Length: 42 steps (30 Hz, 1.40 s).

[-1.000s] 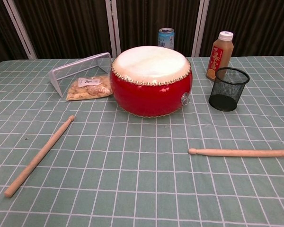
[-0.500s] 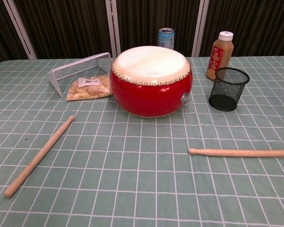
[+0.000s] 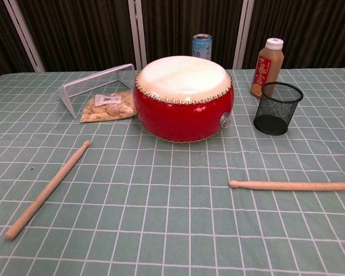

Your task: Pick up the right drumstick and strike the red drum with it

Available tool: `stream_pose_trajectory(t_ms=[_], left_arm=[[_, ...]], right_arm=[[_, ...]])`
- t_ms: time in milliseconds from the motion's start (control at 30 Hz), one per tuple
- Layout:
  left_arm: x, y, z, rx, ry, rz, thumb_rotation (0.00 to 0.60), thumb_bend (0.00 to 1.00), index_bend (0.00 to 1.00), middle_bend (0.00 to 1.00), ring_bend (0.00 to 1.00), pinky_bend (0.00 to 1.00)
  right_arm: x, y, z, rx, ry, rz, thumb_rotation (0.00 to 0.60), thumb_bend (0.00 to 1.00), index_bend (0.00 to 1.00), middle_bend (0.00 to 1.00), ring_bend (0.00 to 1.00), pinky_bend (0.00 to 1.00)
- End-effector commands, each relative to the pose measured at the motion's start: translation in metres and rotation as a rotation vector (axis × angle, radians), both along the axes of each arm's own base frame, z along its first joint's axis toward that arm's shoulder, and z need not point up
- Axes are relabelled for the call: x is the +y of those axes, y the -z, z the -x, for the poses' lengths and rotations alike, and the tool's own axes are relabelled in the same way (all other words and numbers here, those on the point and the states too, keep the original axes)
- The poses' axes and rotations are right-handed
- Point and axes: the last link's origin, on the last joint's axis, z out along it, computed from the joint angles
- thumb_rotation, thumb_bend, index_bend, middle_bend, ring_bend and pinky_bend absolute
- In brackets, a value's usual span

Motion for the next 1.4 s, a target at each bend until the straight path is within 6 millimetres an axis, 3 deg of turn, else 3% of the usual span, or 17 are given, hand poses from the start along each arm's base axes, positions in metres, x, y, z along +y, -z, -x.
stream_pose_trajectory(t_ms=[33,367,733,1400], left_arm=[[0.000,0.000,0.000,-0.003,-0.001,0.001,0.600,0.00,0.00,0.00,0.00,0.00],[0.000,0.000,0.001,-0.012,-0.007,0.007,0.600,0.00,0.00,0.00,0.00,0.00],[0.000,0.000,0.001,-0.012,-0.009,0.007,0.600,0.00,0.00,0.00,0.00,0.00],[0.001,0.000,0.000,-0.015,-0.016,0.006,0.600,0.00,0.00,0.00,0.00,0.00]], right_arm=[[-0.010,0.025,-0.008,0.029,-0.006,-0.039,0.600,0.25,0.40,0.98,1.00,0.98],[-0.017,0.069,-0.016,0.064,-0.011,-0.072,0.600,0.29,0.43,0.99,1.00,0.99],[-0.029,0.078,-0.017,0.055,0.011,-0.049,0.600,0.32,0.46,0.99,1.00,0.99],[-0.033,0.096,-0.019,0.056,0.040,-0.083,0.600,0.32,0.49,0.99,1.00,0.99]])
